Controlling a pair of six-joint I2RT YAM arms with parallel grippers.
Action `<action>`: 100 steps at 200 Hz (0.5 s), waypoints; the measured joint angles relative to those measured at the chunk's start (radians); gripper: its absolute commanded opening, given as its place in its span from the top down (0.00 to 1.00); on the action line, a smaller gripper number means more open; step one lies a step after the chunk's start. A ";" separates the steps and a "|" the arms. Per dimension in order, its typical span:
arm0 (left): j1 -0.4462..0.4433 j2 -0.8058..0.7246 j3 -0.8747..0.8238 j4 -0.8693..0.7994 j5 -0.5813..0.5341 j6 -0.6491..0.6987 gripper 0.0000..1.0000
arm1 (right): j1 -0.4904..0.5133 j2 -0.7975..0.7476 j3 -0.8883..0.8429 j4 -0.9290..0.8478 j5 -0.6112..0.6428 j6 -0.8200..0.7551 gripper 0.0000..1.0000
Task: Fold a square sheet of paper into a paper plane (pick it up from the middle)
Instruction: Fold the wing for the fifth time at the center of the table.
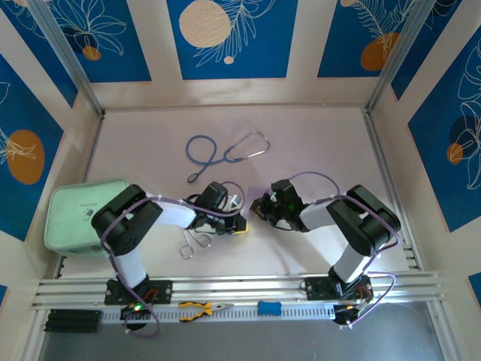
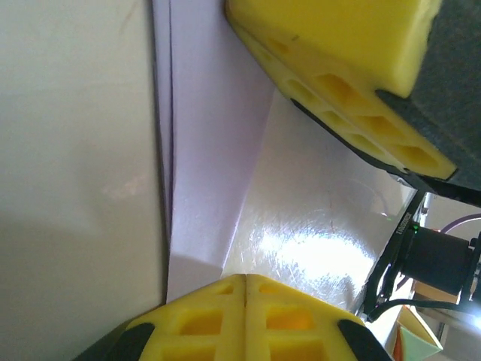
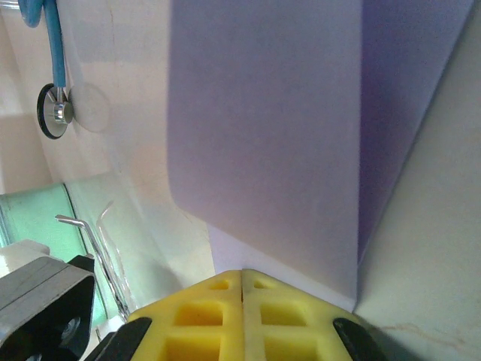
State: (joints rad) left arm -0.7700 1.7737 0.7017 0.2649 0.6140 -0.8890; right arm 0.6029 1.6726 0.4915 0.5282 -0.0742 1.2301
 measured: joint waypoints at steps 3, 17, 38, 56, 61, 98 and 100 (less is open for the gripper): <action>0.000 -0.004 -0.003 0.001 0.000 0.000 0.98 | 0.000 0.000 0.000 0.000 0.000 -0.002 0.95; -0.001 -0.034 -0.026 -0.006 -0.003 0.006 0.95 | 0.000 -0.001 0.000 0.000 -0.001 -0.011 0.95; -0.006 -0.103 -0.050 -0.045 -0.024 0.018 0.93 | 0.000 -0.002 0.000 0.000 -0.004 -0.033 0.94; -0.003 -0.164 -0.050 -0.048 -0.051 0.032 0.91 | 0.001 -0.003 0.003 -0.005 -0.005 -0.053 0.95; 0.000 -0.175 -0.050 -0.047 -0.059 0.032 0.91 | 0.002 -0.004 0.004 -0.008 -0.005 -0.059 0.94; 0.025 -0.158 0.009 -0.051 -0.094 0.043 0.92 | 0.002 -0.006 0.006 -0.015 -0.008 -0.078 0.94; 0.026 -0.154 0.013 -0.051 -0.094 0.044 0.92 | 0.002 -0.006 0.006 -0.015 -0.008 -0.078 0.94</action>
State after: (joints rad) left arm -0.7444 1.6196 0.7143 0.2138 0.5198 -0.8452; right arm 0.6048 1.6665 0.4976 0.5133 -0.0818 1.1519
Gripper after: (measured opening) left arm 0.087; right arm 0.063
